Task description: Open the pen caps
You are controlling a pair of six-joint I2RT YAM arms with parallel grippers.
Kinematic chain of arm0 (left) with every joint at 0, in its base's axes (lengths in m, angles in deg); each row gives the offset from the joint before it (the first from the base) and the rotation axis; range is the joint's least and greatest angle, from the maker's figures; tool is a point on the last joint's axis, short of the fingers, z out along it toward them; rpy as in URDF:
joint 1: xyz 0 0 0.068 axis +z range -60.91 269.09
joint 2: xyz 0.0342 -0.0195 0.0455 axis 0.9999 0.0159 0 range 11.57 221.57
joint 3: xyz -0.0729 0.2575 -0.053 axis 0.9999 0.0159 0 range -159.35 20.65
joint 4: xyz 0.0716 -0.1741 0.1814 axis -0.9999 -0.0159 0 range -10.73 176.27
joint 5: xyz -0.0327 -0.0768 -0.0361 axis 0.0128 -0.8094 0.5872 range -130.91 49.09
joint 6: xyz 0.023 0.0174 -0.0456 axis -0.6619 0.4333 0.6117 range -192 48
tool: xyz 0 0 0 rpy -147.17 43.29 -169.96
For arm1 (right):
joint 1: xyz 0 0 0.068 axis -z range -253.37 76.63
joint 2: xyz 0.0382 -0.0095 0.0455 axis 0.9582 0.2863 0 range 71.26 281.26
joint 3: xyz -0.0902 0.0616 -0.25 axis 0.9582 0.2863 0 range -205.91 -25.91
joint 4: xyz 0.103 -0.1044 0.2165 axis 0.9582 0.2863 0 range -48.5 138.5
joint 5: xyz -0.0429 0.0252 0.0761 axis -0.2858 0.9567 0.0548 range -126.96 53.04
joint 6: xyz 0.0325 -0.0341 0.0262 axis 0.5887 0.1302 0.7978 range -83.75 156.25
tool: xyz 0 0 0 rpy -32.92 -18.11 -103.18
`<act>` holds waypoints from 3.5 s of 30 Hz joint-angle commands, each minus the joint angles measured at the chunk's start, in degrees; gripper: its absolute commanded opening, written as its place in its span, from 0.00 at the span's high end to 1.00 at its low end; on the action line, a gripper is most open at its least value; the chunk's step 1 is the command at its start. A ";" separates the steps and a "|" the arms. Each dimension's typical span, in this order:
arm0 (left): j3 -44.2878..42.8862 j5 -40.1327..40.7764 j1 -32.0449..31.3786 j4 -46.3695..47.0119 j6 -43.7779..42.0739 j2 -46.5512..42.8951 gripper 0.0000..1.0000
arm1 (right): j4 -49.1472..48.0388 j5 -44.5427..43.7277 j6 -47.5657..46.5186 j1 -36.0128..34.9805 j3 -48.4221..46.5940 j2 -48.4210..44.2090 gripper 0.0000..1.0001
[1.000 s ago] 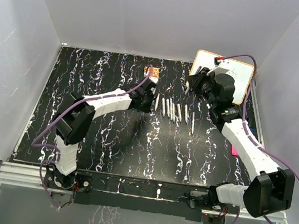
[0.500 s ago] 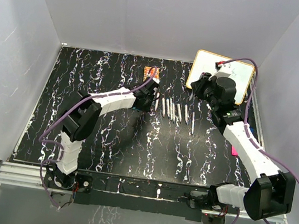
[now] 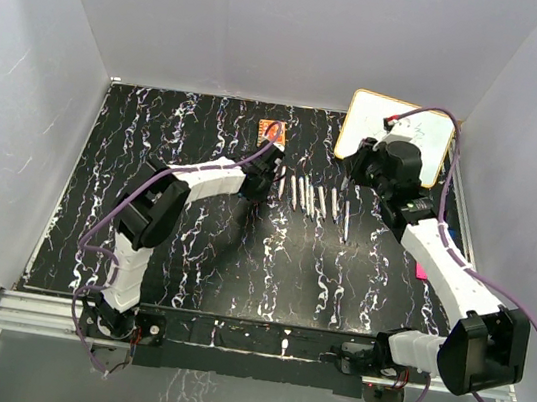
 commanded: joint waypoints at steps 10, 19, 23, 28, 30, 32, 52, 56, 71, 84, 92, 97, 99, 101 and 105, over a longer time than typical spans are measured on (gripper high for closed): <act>-2.90 0.51 0.97 -0.24 -0.22 1.67 0.99 | 8.20 5.33 -2.07 0.21 -3.91 7.05 1.00; -2.86 0.00 0.95 -0.42 0.52 1.69 0.87 | 16.51 4.92 -4.11 0.26 -8.43 16.19 1.00; -2.65 0.02 0.96 -0.63 0.52 1.45 0.85 | 16.43 5.06 -4.37 0.25 -7.88 16.95 1.00; -2.45 0.17 0.96 -0.78 0.70 1.03 0.80 | 17.24 3.71 -4.40 0.13 -7.43 18.04 1.00; -2.32 0.19 1.00 -0.80 0.69 0.92 0.78 | 17.45 3.12 -4.41 0.12 -7.26 18.32 1.00; -2.21 0.21 0.96 -0.80 0.75 0.83 0.76 | 17.62 2.93 -4.43 0.18 -7.24 18.58 1.00; -5.44 -0.82 0.96 -2.56 0.20 -5.85 0.69 | 23.77 -6.59 -4.07 0.42 -9.12 21.23 1.00; -5.50 -2.00 0.91 -2.72 -0.07 -9.20 0.68 | 25.83 -8.97 -4.09 1.43 -9.69 21.84 1.00; 3.85 -2.80 0.99 1.63 0.11 -26.37 0.63 | 26.51 -11.90 -4.56 6.26 -11.09 27.45 1.00; 9.29 -2.83 0.96 3.68 1.66 -29.59 0.63 | 25.94 -10.51 -4.62 6.37 -11.53 31.99 1.00; 10.36 -2.35 0.96 3.82 1.93 -30.19 0.62 | 25.27 -10.27 -4.74 6.39 -11.63 33.14 1.00; 10.63 -1.97 0.95 3.75 1.94 -30.45 0.62 | 25.27 -9.78 -4.62 6.43 -12.06 33.96 0.99; 10.74 -1.94 0.96 3.77 2.01 -30.50 0.62 | 25.30 -9.72 -4.61 6.39 -11.91 34.00 0.95; 10.87 -1.91 0.96 3.90 2.02 -30.61 0.62 | 25.26 -9.50 -4.58 6.38 -11.73 33.90 0.91; 10.81 -1.93 0.96 3.86 2.04 -30.34 0.62 | 25.21 -9.11 -4.41 6.36 -11.39 33.82 0.87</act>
